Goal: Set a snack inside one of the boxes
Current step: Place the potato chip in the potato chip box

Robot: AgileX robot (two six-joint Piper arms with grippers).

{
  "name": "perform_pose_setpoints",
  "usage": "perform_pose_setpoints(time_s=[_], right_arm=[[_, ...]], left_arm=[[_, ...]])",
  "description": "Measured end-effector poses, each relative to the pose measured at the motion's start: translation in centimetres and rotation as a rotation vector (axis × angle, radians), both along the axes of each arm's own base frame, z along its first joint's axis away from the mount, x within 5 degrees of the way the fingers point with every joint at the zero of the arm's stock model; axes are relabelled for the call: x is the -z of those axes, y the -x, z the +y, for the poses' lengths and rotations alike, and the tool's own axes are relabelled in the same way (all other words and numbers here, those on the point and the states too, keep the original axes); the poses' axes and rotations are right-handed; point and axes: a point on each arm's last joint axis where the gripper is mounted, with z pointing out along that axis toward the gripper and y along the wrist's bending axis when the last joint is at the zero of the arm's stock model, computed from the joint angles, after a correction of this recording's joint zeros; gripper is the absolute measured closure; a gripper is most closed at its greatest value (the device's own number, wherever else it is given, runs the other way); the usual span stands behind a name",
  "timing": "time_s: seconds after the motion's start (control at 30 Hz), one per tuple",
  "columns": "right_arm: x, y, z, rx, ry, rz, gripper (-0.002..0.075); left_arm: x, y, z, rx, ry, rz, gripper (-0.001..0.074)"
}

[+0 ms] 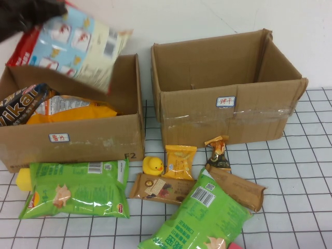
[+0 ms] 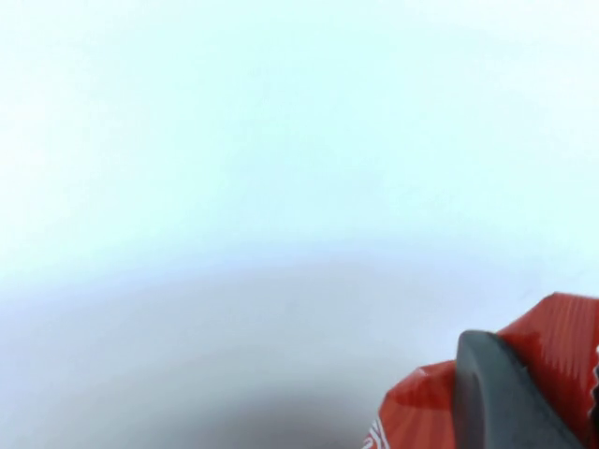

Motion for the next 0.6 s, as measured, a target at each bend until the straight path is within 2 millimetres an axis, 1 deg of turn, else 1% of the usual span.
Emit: perform_pose_setpoints(time_s=[0.03,0.1,0.13,0.17,0.23,0.3,0.37,0.4,0.47,0.5,0.53,0.57,0.6], right_arm=[[0.0,0.0,0.0,0.0,0.0,0.0,0.0727],[0.0,0.0,0.0,-0.001,0.002,0.0,0.0727],[0.0,0.0,0.0,-0.001,0.004,-0.001,0.0727],[0.0,0.0,0.0,-0.002,0.006,-0.001,0.0727],[0.0,0.0,0.0,-0.004,0.012,-0.002,0.0727],[0.0,0.0,0.0,-0.005,0.015,-0.003,0.0727],[0.0,0.0,0.0,-0.004,0.015,-0.004,0.0727],[0.0,0.0,0.0,-0.004,0.013,-0.005,0.0727],[0.0,0.0,0.0,-0.004,0.016,-0.007,0.0727],[0.0,0.0,0.0,-0.004,0.017,-0.009,0.0727],[-0.1,0.0,0.0,-0.005,0.019,-0.01,0.0727],[-0.1,0.0,0.0,-0.005,0.02,-0.013,0.0727],[-0.1,0.0,0.0,-0.006,0.026,-0.019,0.0727]], left_arm=[[0.9,-0.8,0.0,-0.004,-0.021,0.011,0.0672],[2.1,-2.0,0.0,-0.005,-0.068,0.02,0.0629],[2.8,-2.6,0.0,-0.004,-0.088,0.025,0.058],[3.3,-3.1,0.0,-0.001,-0.104,0.028,0.0516],[4.0,-3.8,0.0,-0.003,-0.107,0.037,0.0359],[4.1,-4.1,0.0,-0.014,-0.073,0.05,0.022],[3.6,-3.9,0.1,-0.025,-0.024,0.056,0.0146],[2.9,-3.5,0.2,-0.03,0.006,0.05,0.0129],[0.8,-2.4,0.3,-0.018,0.04,0.02,0.0136],[-0.6,-1.5,0.3,-0.004,0.034,-0.004,0.0164],[-1.9,-0.6,0.2,0.016,0.03,-0.021,0.0211],[-3.5,0.8,0.0,0.05,0.007,-0.044,0.0279],[-6.6,3.9,-0.6,0.134,-0.05,-0.076,0.0442]])
